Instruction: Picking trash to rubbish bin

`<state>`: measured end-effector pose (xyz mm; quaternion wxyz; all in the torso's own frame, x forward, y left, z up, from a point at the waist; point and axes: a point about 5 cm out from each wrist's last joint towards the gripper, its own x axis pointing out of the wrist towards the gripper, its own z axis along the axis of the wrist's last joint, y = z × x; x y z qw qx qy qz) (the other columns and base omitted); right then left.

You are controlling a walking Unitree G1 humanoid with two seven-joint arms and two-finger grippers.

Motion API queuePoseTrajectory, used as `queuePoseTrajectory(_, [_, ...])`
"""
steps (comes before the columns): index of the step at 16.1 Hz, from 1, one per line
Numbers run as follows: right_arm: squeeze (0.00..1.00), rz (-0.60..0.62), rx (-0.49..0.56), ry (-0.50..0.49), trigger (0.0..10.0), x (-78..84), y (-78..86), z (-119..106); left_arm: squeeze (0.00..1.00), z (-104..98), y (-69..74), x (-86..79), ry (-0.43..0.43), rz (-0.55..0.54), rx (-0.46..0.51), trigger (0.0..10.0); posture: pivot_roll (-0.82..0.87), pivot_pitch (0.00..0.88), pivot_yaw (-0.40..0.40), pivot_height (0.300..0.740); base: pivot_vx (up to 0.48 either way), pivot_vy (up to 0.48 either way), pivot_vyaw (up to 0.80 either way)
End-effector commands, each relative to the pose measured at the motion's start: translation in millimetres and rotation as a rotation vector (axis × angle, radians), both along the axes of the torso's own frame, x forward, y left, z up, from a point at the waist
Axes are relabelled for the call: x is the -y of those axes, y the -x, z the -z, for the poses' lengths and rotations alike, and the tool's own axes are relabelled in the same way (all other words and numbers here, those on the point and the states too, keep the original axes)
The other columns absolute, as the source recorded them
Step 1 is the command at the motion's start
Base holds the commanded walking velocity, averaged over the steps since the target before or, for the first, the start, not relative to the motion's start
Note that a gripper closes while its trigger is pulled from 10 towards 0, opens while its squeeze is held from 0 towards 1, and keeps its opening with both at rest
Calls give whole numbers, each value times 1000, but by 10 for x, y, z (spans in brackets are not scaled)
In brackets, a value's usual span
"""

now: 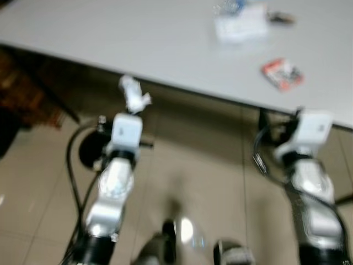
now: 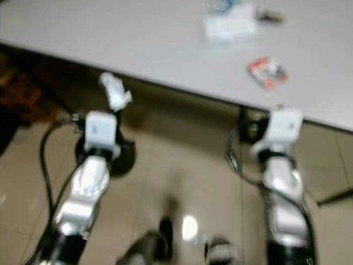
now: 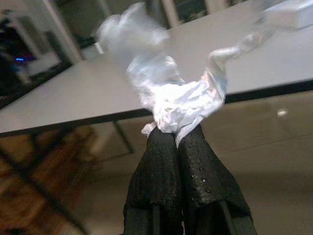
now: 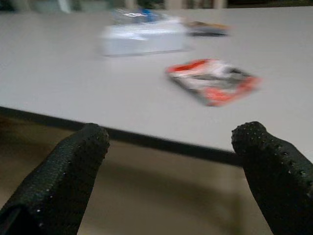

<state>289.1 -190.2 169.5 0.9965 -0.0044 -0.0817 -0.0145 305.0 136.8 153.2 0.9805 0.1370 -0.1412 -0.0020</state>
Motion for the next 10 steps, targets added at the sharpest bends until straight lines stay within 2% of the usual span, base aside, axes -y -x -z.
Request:
queuePoseTrajectory(1, [0, -4, -23, 0, 10000, 7, 10, 43, 0, 46, 28, -21, 0, -8, -19, 10000, -39, 263, 131, 740, 0, 0, 800])
queuePoseTrajectory(10, [0, -18, -29, 3, 10000, -3, 9, 47, 0, 48, 27, -4, 8, -12, -21, 10000, -41, 273, 125, 740, 0, 0, 800])
